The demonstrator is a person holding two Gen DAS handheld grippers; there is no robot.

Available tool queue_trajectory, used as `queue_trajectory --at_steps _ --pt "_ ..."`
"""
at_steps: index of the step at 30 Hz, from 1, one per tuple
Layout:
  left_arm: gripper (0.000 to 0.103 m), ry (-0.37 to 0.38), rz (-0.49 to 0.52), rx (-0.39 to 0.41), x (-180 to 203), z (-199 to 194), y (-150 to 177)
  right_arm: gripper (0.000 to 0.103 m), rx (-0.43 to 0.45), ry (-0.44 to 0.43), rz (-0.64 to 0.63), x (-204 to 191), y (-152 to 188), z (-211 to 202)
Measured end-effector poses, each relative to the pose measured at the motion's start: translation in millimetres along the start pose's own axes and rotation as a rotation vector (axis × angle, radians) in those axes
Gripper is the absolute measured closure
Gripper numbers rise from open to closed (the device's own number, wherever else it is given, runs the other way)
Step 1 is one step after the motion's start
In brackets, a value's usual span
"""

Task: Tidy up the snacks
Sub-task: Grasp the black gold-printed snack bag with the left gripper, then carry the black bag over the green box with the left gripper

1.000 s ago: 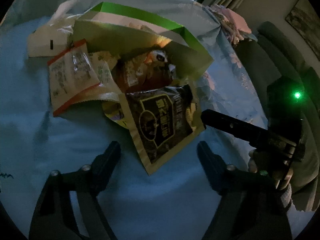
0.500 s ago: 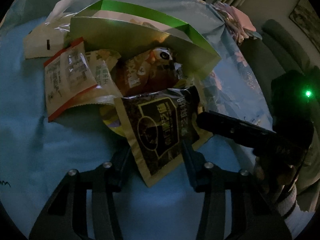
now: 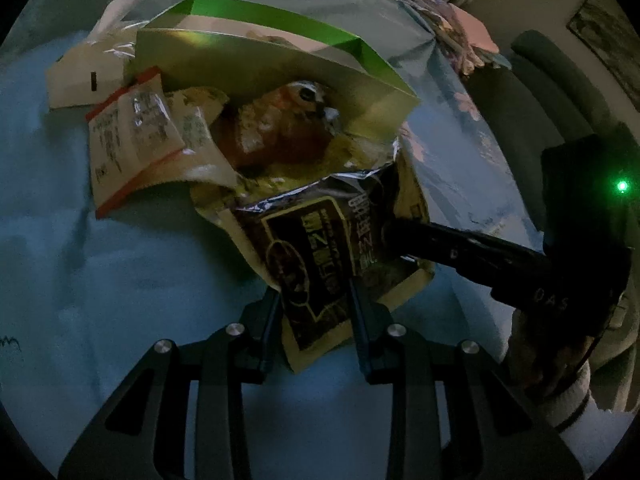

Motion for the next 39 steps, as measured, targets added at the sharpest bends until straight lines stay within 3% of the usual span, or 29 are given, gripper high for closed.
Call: queue_trajectory --at_steps 5,11,20,39 --pt "0.073 0.046 -0.006 0.008 11.4 -8.2 9.7 0.088 -0.002 -0.016 -0.012 -8.4 10.3 -14.1" --pt "0.073 0.022 0.030 0.047 23.6 -22.1 13.4 0.089 0.019 -0.035 -0.021 -17.5 14.3 -23.2" --pt "0.077 0.013 0.031 0.120 25.5 -34.8 -7.9 0.089 0.080 -0.071 -0.034 -27.0 4.7 -36.0" --pt "0.077 -0.026 0.086 0.248 14.8 -46.7 -98.1 0.089 0.205 -0.100 -0.054 -31.5 -69.4 -41.3"
Point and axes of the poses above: each gripper's, at about its wrist camera, not at the fingertips, and z roughly the way its jaws point, x to its right, y to its underside, the point moved 4 cm from there along z, roughly the way its jaws point, and after that the axes turned 6 degrees about z, right-handed, at the moved point
